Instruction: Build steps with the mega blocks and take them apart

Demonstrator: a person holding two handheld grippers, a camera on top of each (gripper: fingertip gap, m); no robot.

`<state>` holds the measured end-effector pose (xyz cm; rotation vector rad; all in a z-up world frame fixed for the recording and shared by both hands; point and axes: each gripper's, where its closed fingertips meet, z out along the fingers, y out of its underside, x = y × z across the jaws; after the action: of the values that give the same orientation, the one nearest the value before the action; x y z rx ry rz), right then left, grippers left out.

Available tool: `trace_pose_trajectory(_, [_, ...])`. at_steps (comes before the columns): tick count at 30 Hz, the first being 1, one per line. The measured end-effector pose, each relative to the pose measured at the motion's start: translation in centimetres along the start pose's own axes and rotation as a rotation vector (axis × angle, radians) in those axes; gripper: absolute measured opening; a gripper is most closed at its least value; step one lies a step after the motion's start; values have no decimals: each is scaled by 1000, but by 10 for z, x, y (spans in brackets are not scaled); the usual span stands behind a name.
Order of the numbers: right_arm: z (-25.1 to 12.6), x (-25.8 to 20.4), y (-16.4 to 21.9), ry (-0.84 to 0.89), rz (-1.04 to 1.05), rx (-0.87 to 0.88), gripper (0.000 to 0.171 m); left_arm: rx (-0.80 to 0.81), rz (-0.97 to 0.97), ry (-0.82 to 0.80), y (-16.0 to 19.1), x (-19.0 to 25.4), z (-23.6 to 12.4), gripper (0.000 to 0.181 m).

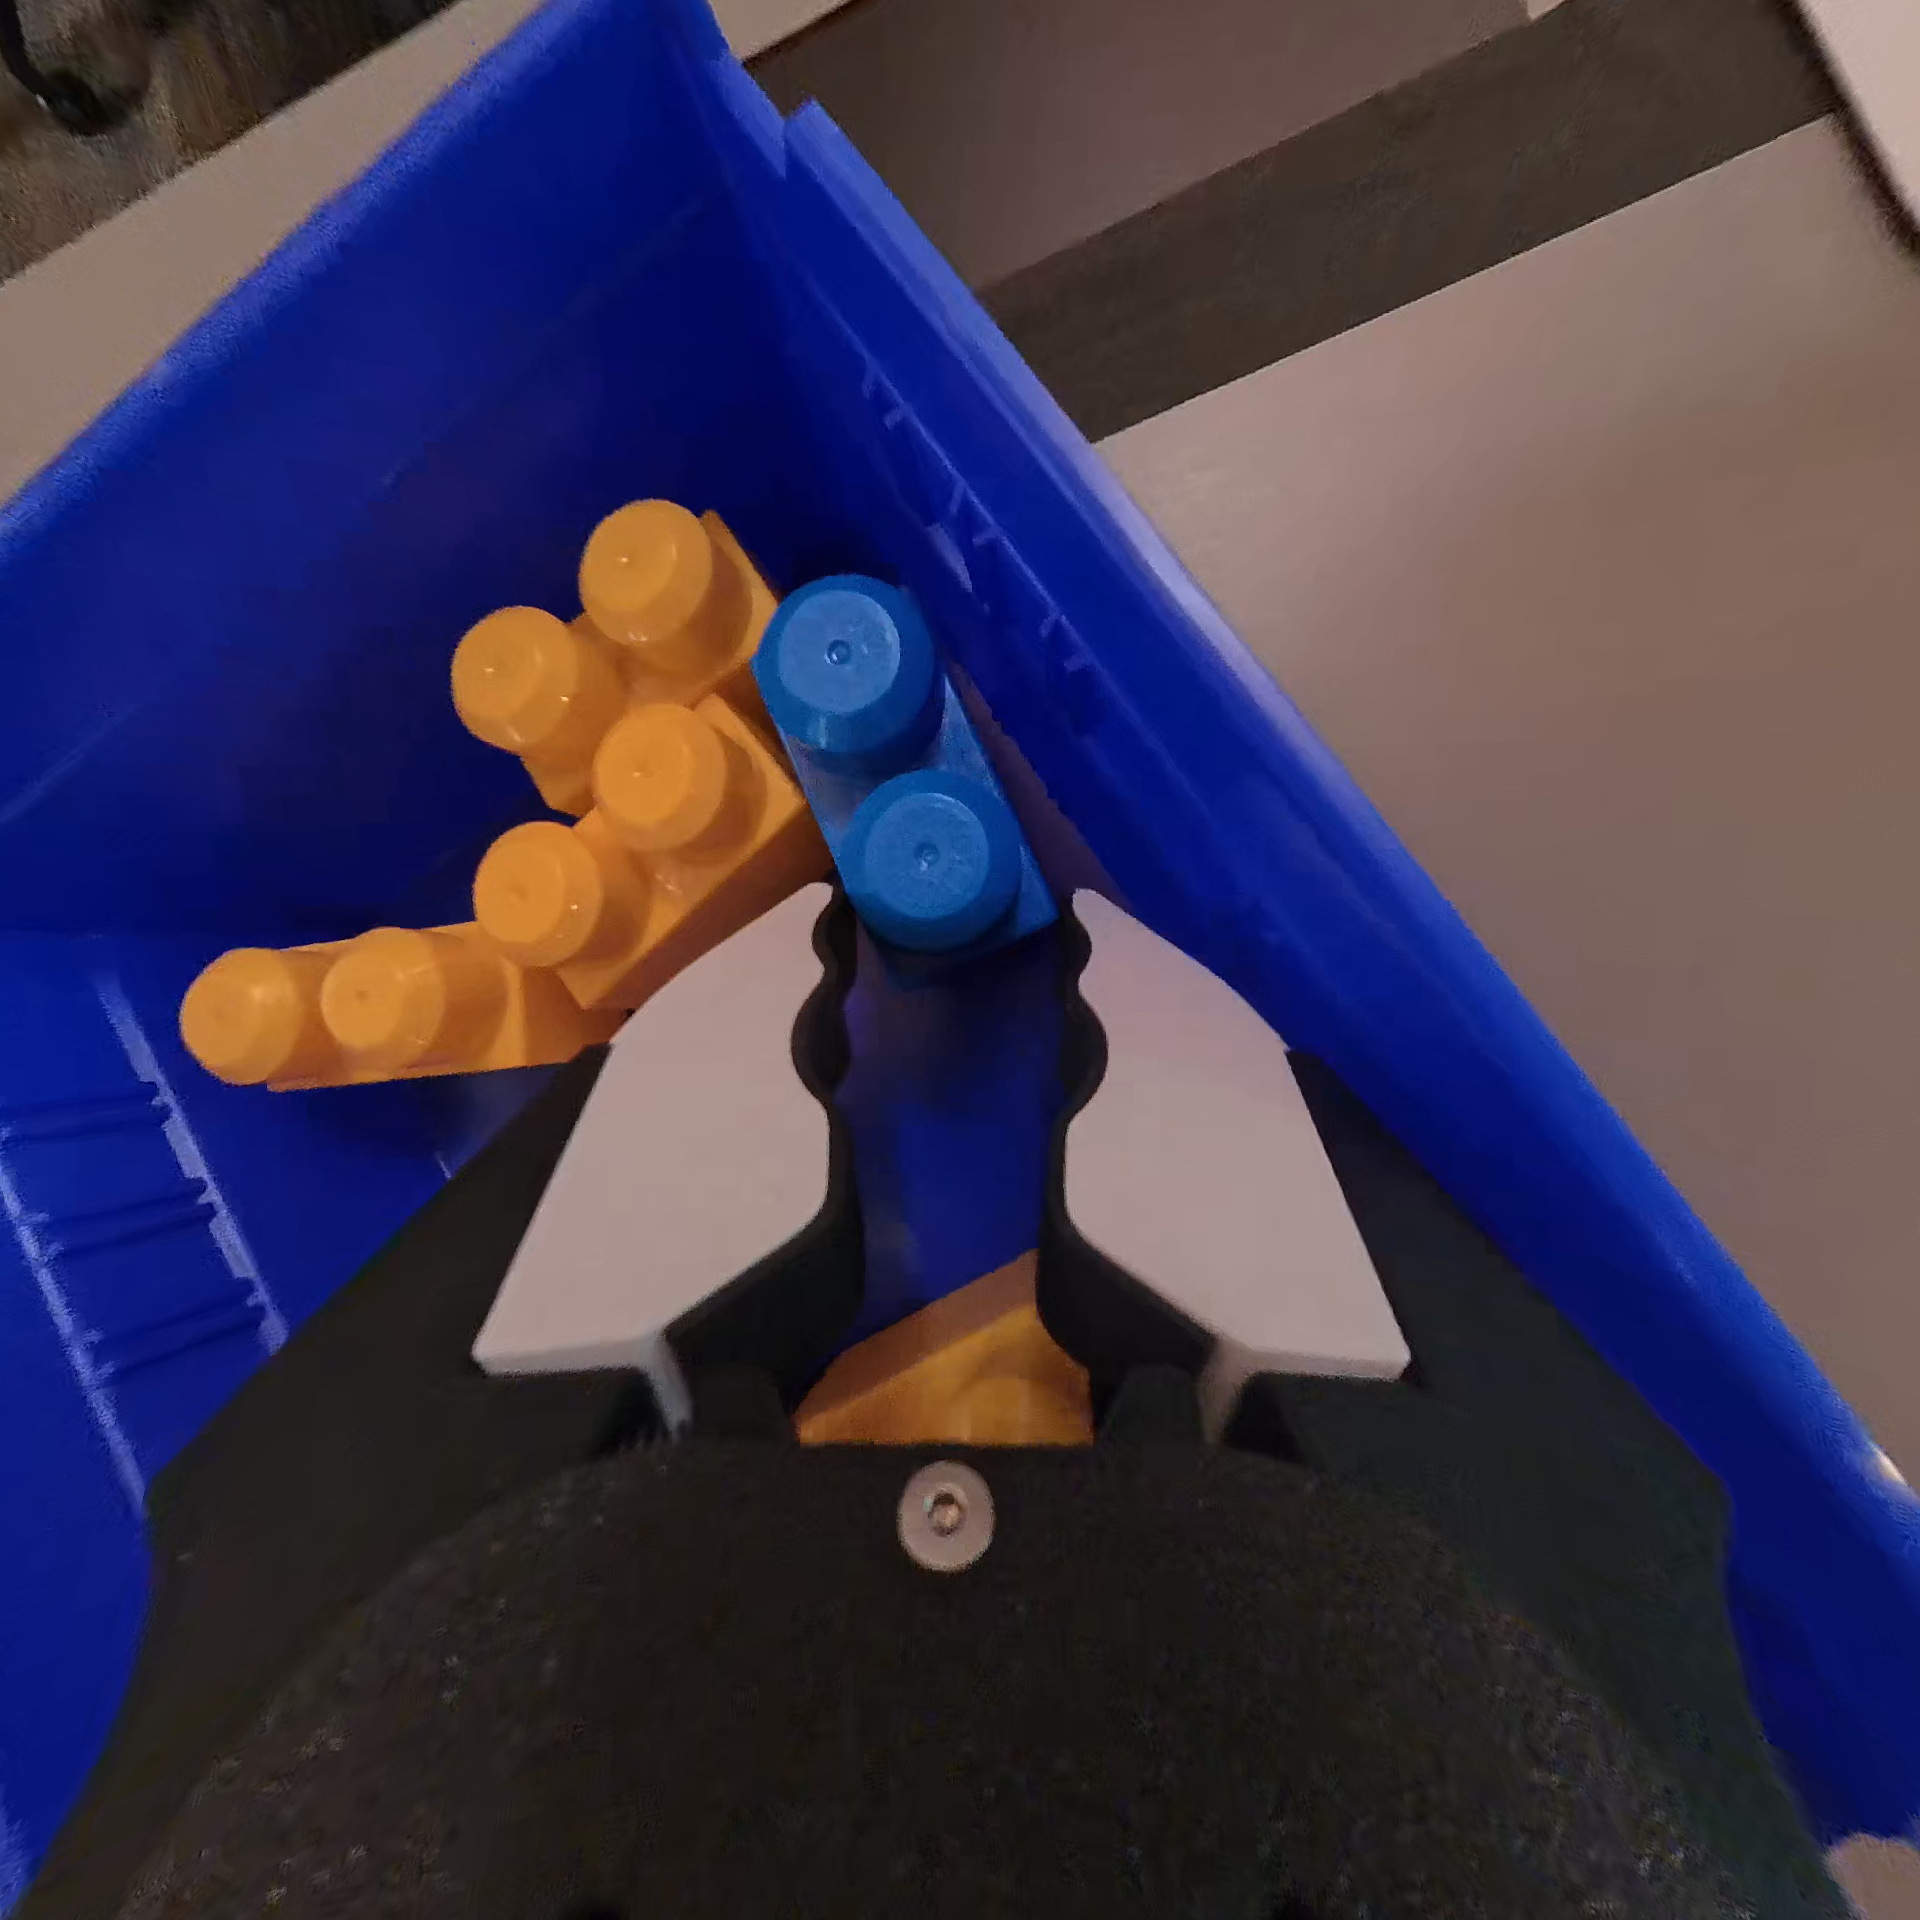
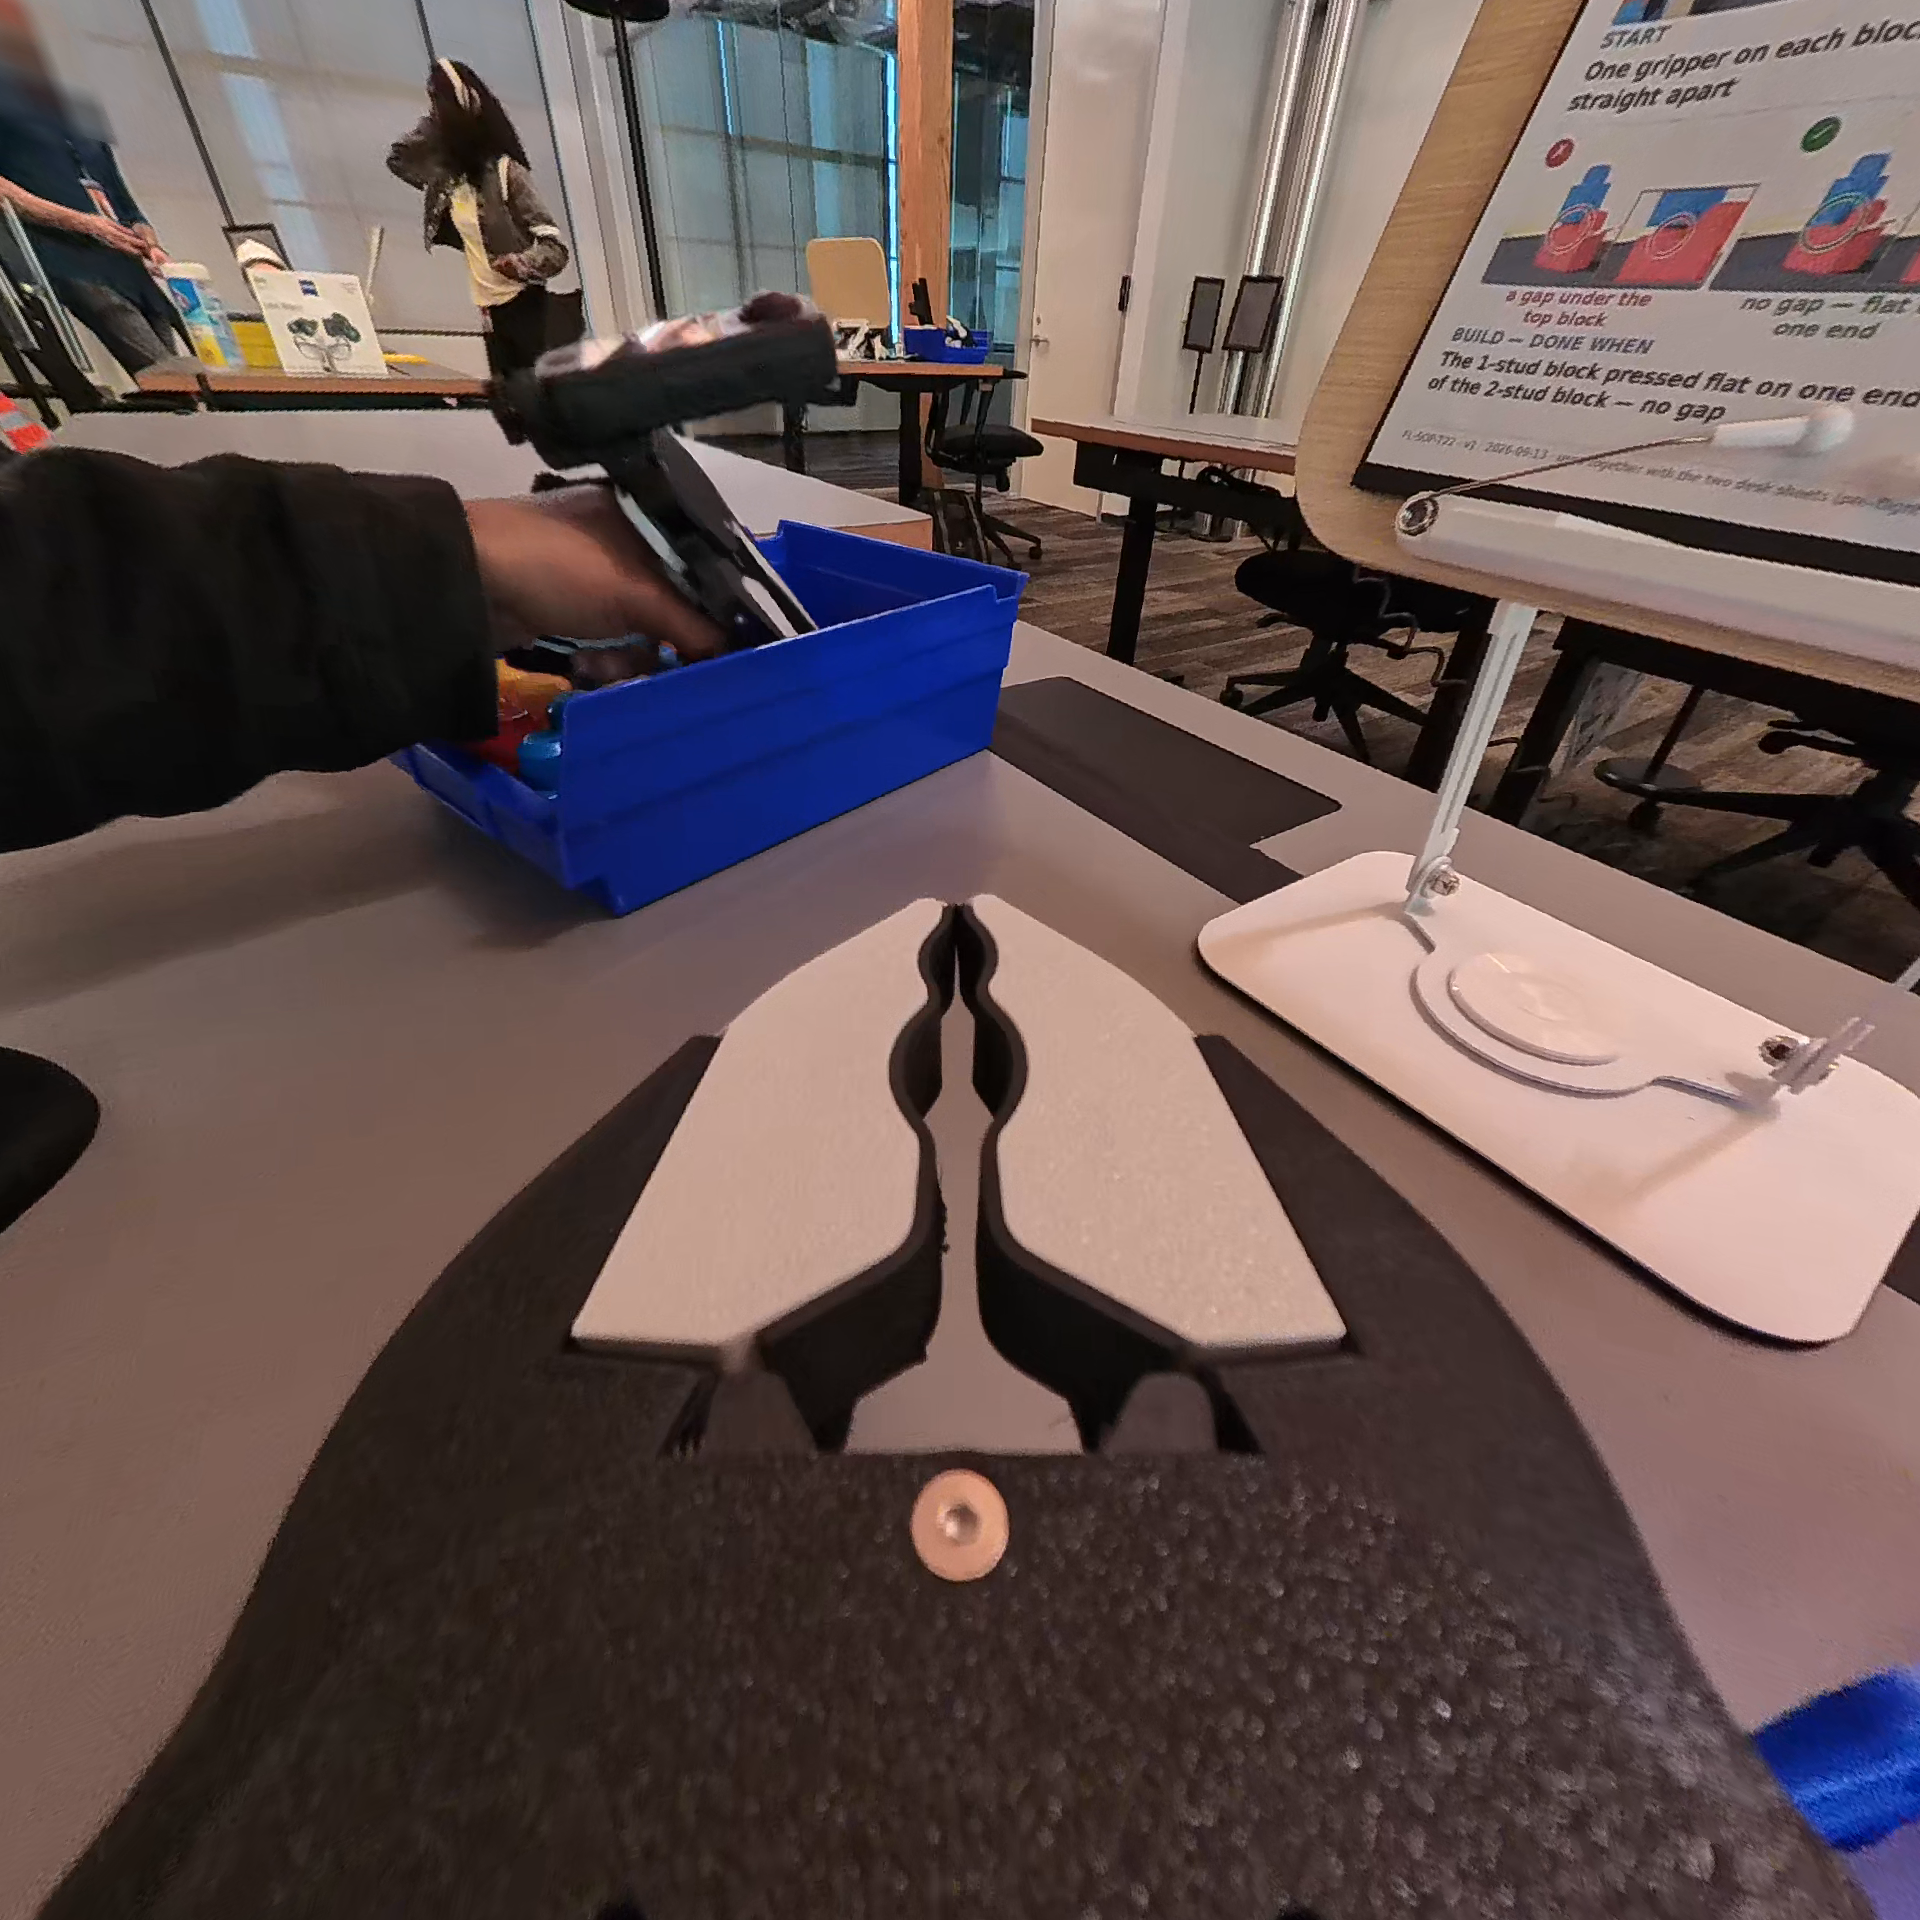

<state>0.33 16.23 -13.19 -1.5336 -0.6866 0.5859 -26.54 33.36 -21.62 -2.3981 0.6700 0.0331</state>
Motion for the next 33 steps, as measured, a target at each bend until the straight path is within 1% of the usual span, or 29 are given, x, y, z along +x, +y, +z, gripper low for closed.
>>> trace_pose_trajectory(3, [-1,2,1,6,1,-1,0,77,21,-23,-8,-5,-25,38])
trace_pose_trajectory(5, [-1,3,1,11,3,-1,0,163,32,-32,-18,-7,-51,37])
trace_pose_trajectory(8, [-2,4,1,12,10,0,0,310,67,15,-36,8,-97,39])
trace_pose_trajectory(10, [-2,4,0,13,6,1,0,401,127,93,-45,32,-126,37])
trace_pose_trajectory(12, [-3,2,-3,0,0,12,0,468,218,210,-49,69,-151,37])
trace_pose_trajectory(15, [-9,-9,-13,-90,-14,48,3,513,432,348,-40,129,-173,37])
trace_pose_trajectory(18, [-18,-28,-18,-240,-41,30,15,500,626,470,-19,184,-181,37])
trace_pose_trajectory(20, [-24,-39,-15,-318,-88,-28,27,466,732,555,0,216,-178,37])
trace_pose_trajectory(22, [-30,-51,-7,-390,-145,-107,34,413,817,618,20,241,-171,37])
trace_pose_trajectory(27, [-41,-83,24,-530,-283,-333,37,308,952,770,60,285,-158,37])
trace_pose_trajectory(31, [-45,-104,50,-605,-355,-501,41,238,1031,833,82,305,-152,36])
trace_pose_trajectory(32, [-46,-108,54,-621,-363,-528,40,228,1048,840,86,308,-150,36])
trace_pose_trajectory(33, [-48,-111,59,-636,-371,-558,33,218,1061,847,89,311,-149,36])
